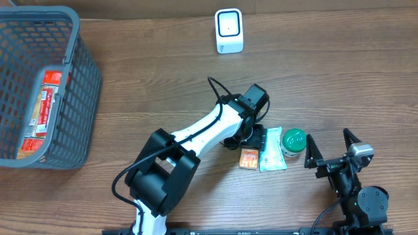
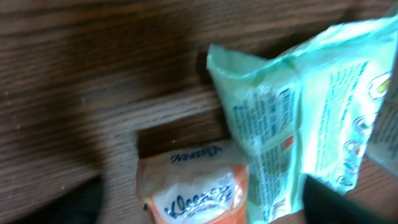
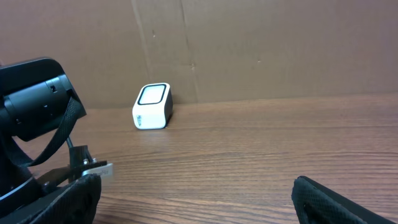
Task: Scan the item barcode
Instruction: 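Lower the items onto the table and open the left gripper, then raise the left gripper and swing it back toward the basket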
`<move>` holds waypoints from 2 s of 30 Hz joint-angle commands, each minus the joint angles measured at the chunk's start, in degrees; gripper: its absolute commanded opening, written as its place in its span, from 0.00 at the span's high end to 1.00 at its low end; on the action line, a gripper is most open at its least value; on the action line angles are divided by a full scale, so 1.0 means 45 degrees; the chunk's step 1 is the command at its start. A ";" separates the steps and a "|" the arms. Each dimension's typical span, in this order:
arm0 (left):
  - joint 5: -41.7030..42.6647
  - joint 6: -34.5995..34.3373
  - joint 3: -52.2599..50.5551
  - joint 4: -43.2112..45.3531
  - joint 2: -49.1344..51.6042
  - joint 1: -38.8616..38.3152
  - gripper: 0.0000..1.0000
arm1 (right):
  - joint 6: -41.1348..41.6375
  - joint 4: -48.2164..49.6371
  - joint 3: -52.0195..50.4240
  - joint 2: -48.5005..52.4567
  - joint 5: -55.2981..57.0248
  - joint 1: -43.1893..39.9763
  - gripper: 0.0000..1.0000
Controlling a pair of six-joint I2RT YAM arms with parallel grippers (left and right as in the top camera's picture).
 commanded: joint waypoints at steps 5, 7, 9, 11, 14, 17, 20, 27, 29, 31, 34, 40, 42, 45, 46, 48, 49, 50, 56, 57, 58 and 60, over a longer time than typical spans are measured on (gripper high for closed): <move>-0.0063 0.0194 -0.0034 0.0049 0.0107 0.0034 0.00 | 0.0024 0.0058 -0.0136 -0.0102 0.0010 -0.0044 0.00; -0.0024 0.0194 0.0039 -0.0034 0.0087 0.0034 0.00 | 0.0024 0.0063 -0.0136 -0.0102 0.0010 -0.0044 0.00; -0.0034 0.0204 0.0301 -0.0330 0.0058 0.0034 0.00 | 0.0024 0.0063 -0.0136 -0.0102 0.0010 -0.0044 0.00; -0.0136 0.0214 0.0787 -0.0797 0.0015 0.0034 0.00 | 0.0024 0.0063 -0.0136 -0.0102 0.0010 -0.0044 0.00; -0.0860 0.0253 0.1724 -0.1647 -0.0117 0.0039 0.00 | 0.0024 0.0058 -0.0136 -0.0102 0.0015 -0.0044 0.00; -0.1987 0.0359 0.2851 -0.2608 -0.0272 0.0039 0.00 | 0.0024 0.0058 -0.0136 -0.0102 0.0015 -0.0044 0.00; -0.2764 0.0510 0.4075 -0.3594 -0.0364 0.0044 0.00 | 0.0024 0.0058 -0.0136 -0.0102 0.0010 -0.0044 0.00; -0.3837 0.0801 0.6931 -0.5557 -0.0369 0.0165 0.00 | 0.0024 0.0058 -0.0136 -0.0102 0.0010 -0.0044 0.00; -0.3852 0.1064 0.7786 -0.5994 -0.0369 0.0330 0.00 | 0.0024 0.0063 -0.0136 -0.0102 0.0010 -0.0044 0.00; -0.3929 0.1205 0.8636 -0.6397 -0.0369 0.0578 0.00 | 0.0024 0.0058 -0.0136 -0.0102 0.0010 -0.0044 0.00; -0.4619 0.1209 1.0146 -0.7023 -0.0369 0.1195 0.00 | 0.0024 0.0058 -0.0136 -0.0102 0.0010 -0.0044 0.00; -0.5809 0.1690 1.3459 -0.8286 -0.0374 0.3293 0.00 | 0.0024 0.0058 -0.0136 -0.0102 0.0010 -0.0044 0.00; -0.5969 0.1797 1.4265 -0.8684 -0.0374 0.4080 0.00 | 0.0024 0.0058 -0.0136 -0.0102 0.0010 -0.0044 0.00; -0.6290 0.2195 1.5130 -0.9044 -0.0374 0.5557 0.00 | 0.0024 0.0058 -0.0136 -0.0102 0.0015 -0.0044 0.00; -0.6363 0.2361 1.5256 -0.9044 -0.0374 0.6076 0.00 | 0.0024 0.0058 -0.0136 -0.0102 0.0010 -0.0044 0.00; -0.6426 0.2686 1.5339 -0.8947 -0.0374 0.7038 0.00 | 0.0024 0.0063 -0.0136 -0.0102 0.0010 -0.0044 0.00; -0.6421 0.2875 1.5339 -0.8845 -0.0374 0.7465 0.00 | 0.0024 0.0063 -0.0136 -0.0102 0.0010 -0.0044 0.00; -0.6421 0.3104 1.5334 -0.8699 -0.0369 0.8038 0.00 | 0.0024 0.0063 -0.0136 -0.0102 0.0010 -0.0044 0.00; -0.6373 0.4080 1.5329 -0.7854 -0.0369 1.0856 0.00 | 0.0024 0.0058 -0.0136 -0.0102 0.0010 -0.0044 0.00; -0.6377 0.4396 1.5329 -0.7820 -0.0369 1.1210 0.00 | 0.0024 0.0063 -0.0136 -0.0102 0.0015 -0.0044 0.00; -0.6377 0.4702 1.5329 -0.7810 -0.0369 1.1531 0.00 | 0.0024 0.0058 -0.0136 -0.0102 0.0015 -0.0044 0.00; -0.6421 0.6115 1.5329 -0.7660 -0.0369 1.2609 0.00 | 0.0024 0.0058 -0.0136 -0.0102 0.0010 -0.0044 0.00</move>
